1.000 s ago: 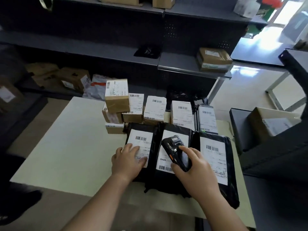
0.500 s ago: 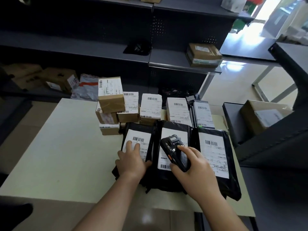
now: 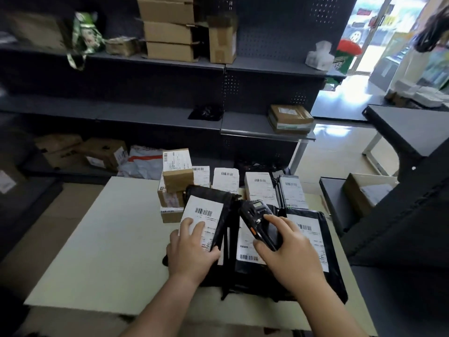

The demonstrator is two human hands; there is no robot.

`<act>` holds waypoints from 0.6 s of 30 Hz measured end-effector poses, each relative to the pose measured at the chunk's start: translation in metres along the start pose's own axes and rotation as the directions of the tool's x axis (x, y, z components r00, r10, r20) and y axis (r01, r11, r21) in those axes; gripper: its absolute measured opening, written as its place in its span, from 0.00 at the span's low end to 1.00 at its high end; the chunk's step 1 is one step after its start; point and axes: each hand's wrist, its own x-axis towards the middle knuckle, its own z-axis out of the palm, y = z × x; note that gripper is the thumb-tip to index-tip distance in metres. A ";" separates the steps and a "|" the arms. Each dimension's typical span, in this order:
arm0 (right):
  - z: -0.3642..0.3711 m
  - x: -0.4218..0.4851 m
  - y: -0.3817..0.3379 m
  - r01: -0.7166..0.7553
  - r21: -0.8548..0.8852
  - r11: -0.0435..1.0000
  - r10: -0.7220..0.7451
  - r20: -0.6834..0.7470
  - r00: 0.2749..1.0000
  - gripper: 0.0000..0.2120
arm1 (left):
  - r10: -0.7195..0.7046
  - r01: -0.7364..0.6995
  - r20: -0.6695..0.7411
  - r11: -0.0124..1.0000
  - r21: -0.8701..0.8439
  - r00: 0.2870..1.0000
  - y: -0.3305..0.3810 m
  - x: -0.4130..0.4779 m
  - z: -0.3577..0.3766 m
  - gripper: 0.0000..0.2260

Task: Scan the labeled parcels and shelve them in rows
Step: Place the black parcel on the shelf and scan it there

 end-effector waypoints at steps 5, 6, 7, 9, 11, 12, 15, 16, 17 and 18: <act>-0.038 0.002 -0.039 0.062 0.018 0.998 -0.060 -0.101 0.993 0.26 | 0.124 -0.147 -0.216 0.985 -0.091 0.969 0.044 0.005 -0.070 0.31; -0.047 0.003 -0.047 0.085 0.017 0.996 -0.083 -0.121 0.989 0.26 | 0.151 -0.182 -0.269 0.979 -0.094 0.951 0.051 0.007 -0.083 0.31; -0.055 0.003 -0.055 0.106 0.017 0.994 -0.102 -0.138 0.985 0.26 | 0.173 -0.211 -0.313 0.973 -0.093 0.934 0.058 0.009 -0.095 0.31; -0.073 0.003 -0.071 0.130 0.025 0.991 -0.124 -0.167 0.978 0.26 | 0.198 -0.251 -0.377 0.963 -0.095 0.905 0.071 0.013 -0.118 0.31; -0.088 0.001 -0.084 0.153 0.013 0.988 -0.147 -0.211 0.966 0.26 | 0.215 -0.283 -0.444 0.954 -0.094 0.870 0.082 0.017 -0.139 0.30; -0.095 0.001 -0.090 0.164 0.002 0.986 -0.159 -0.227 0.961 0.27 | 0.220 -0.295 -0.476 0.951 -0.090 0.852 0.087 0.019 -0.148 0.29; -0.113 -0.003 -0.103 0.180 -0.020 0.983 -0.180 -0.243 0.953 0.28 | 0.225 -0.319 -0.543 0.944 -0.085 0.809 0.095 0.026 -0.170 0.28; -0.119 -0.005 -0.106 0.180 -0.031 0.983 -0.182 -0.247 0.952 0.28 | 0.233 -0.329 -0.560 0.941 -0.075 0.795 0.097 0.029 -0.175 0.28; -0.124 -0.006 -0.109 0.181 -0.041 0.983 -0.186 -0.254 0.949 0.28 | 0.244 -0.338 -0.575 0.939 -0.061 0.781 0.099 0.031 -0.180 0.27; -0.128 -0.007 -0.112 0.185 -0.047 0.982 -0.190 -0.261 0.946 0.28 | 0.252 -0.345 -0.587 0.937 -0.049 0.770 0.101 0.034 -0.184 0.27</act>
